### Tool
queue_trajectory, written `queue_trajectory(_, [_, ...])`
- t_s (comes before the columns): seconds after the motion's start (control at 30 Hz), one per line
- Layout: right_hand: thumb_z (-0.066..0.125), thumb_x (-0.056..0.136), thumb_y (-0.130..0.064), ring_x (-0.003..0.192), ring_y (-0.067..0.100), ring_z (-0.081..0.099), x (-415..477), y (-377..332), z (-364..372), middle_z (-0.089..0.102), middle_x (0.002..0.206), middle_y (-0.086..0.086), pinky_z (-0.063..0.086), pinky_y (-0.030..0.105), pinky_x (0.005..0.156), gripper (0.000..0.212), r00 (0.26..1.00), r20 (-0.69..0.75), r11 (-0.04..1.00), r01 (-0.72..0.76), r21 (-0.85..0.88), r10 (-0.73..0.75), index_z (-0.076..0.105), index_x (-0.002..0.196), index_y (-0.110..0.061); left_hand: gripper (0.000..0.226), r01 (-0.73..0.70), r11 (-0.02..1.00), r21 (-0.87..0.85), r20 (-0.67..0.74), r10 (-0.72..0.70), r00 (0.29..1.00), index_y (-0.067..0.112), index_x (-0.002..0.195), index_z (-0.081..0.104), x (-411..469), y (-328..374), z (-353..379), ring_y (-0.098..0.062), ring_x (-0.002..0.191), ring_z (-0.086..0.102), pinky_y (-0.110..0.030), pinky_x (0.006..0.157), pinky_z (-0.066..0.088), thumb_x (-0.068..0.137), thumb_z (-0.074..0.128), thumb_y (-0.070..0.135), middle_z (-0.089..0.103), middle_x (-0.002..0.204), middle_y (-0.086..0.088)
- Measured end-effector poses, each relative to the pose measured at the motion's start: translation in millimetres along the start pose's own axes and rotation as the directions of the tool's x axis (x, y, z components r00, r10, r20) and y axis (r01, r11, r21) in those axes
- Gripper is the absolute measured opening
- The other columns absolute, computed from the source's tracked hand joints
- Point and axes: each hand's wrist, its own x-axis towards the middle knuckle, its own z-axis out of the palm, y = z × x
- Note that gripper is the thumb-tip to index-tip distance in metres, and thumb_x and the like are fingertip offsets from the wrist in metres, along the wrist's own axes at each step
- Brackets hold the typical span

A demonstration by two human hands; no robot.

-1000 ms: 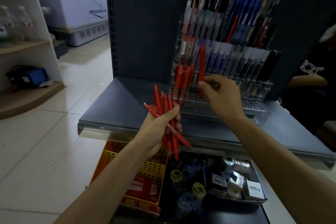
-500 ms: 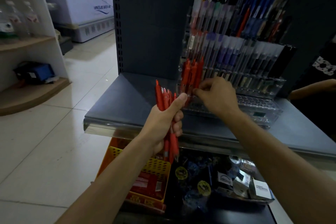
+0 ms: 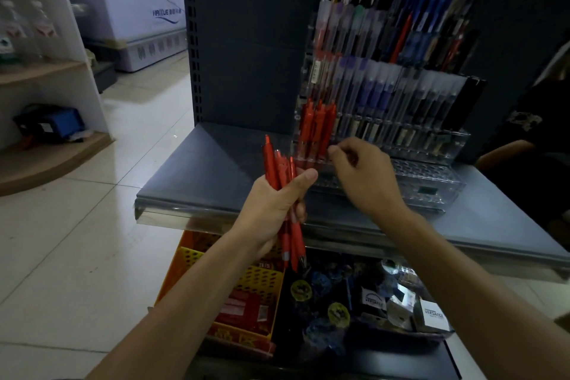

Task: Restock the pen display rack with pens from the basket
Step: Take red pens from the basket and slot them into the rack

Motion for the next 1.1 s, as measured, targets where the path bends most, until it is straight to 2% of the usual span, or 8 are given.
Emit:
queue_trajectory(0.1, [0.051,0.099,-0.034,0.056,0.020,0.051,-14.5,-9.9,-4.1,0.058,0.065,0.008,0.044,0.036,0.055,0.030,0.987,0.132,0.986,0.067,0.151,-0.087,0.061,0.080,-0.013,0.027,-0.033,0.999,0.041,-0.008,0.034,0.999,0.015,0.078,0.059,0.4,0.0,-2.7,-0.014,0.049,0.050,-0.030,0.054,0.045,0.074,0.073,0.037,0.051,0.059,0.000])
queue_trajectory(0.17, [0.054,0.096,-0.040,0.053,0.009,0.053,-17.4,-17.7,-5.3,0.058,0.061,-0.001,0.045,0.031,0.054,0.034,0.967,0.236,0.971,0.039,0.234,-0.096,0.062,0.075,-0.015,0.025,-0.078,0.989,0.126,0.033,0.074,0.997,0.009,0.088,0.063,-1.4,-0.5,-2.1,-0.016,0.050,0.051,-0.029,0.051,0.045,0.079,0.073,0.031,0.056,0.062,-0.006])
queue_trajectory(0.37, [0.076,0.078,-0.040,0.067,0.008,0.063,-12.6,-28.4,-3.9,0.069,0.074,0.001,0.052,0.030,0.067,0.031,0.898,0.431,0.994,0.062,0.085,-0.093,0.065,0.073,-0.012,0.010,-0.164,0.933,0.319,0.078,0.147,0.986,-0.001,0.096,0.061,-5.8,-2.7,1.5,-0.019,0.051,0.051,-0.028,0.046,0.042,0.086,0.061,-0.004,0.056,0.061,-0.008])
queue_trajectory(0.5, [0.074,0.083,-0.035,0.076,0.017,0.068,-12.6,-28.3,-9.9,0.072,0.078,0.006,0.056,0.044,0.078,0.026,0.897,0.434,0.997,0.059,0.055,-0.078,0.070,0.075,-0.011,0.018,-0.131,0.927,0.352,0.115,0.096,0.989,0.004,0.105,0.062,-6.6,-1.2,0.3,-0.015,0.052,0.052,-0.026,0.048,0.044,0.087,0.064,0.006,0.057,0.060,0.000])
queue_trajectory(0.6, [0.070,0.088,-0.028,0.064,0.009,0.067,-13.7,-30.4,-17.5,0.070,0.069,0.002,0.058,0.034,0.064,0.023,0.889,0.457,0.987,-0.067,0.146,-0.008,0.067,0.075,-0.009,0.017,-0.109,0.932,0.345,0.131,0.067,0.989,0.012,0.097,0.063,-7.9,0.2,0.4,-0.013,0.047,0.051,-0.026,0.046,0.045,0.089,0.065,0.027,0.054,0.055,0.001])
queue_trajectory(0.7, [0.066,0.092,-0.020,0.067,0.019,0.072,-15.1,-39.0,-18.7,0.072,0.072,0.008,0.059,0.029,0.063,0.019,0.871,0.491,0.960,-0.150,0.236,0.015,0.065,0.078,-0.007,0.024,-0.136,0.925,0.354,0.124,0.098,0.987,0.014,0.083,0.060,-8.9,1.1,1.5,-0.011,0.045,0.049,-0.025,0.044,0.043,0.090,0.059,0.037,0.054,0.052,0.004])
queue_trajectory(0.93, [0.052,0.100,-0.019,0.072,0.023,0.073,0.3,-45.7,-33.1,0.073,0.086,0.015,0.060,0.027,0.062,0.017,0.926,0.357,0.858,-0.277,0.432,0.120,0.060,0.098,-0.003,0.041,-0.101,0.933,0.345,0.074,0.080,0.994,0.014,0.071,0.052,-5.8,2.8,-9.1,-0.018,0.047,0.043,-0.027,0.046,0.039,0.081,0.062,0.052,0.046,0.052,-0.002])
queue_trajectory(1.1, [0.052,0.101,-0.018,0.072,0.022,0.073,22.5,-39.9,-54.5,0.071,0.084,0.013,0.060,0.027,0.064,0.014,0.987,0.043,0.838,-0.154,0.523,0.154,0.058,0.092,-0.009,0.036,-0.043,0.955,0.293,0.029,0.036,0.999,0.013,0.073,0.046,-7.3,2.8,-11.1,-0.016,0.047,0.042,-0.028,0.047,0.040,0.091,0.061,0.041,0.044,0.054,-0.002])
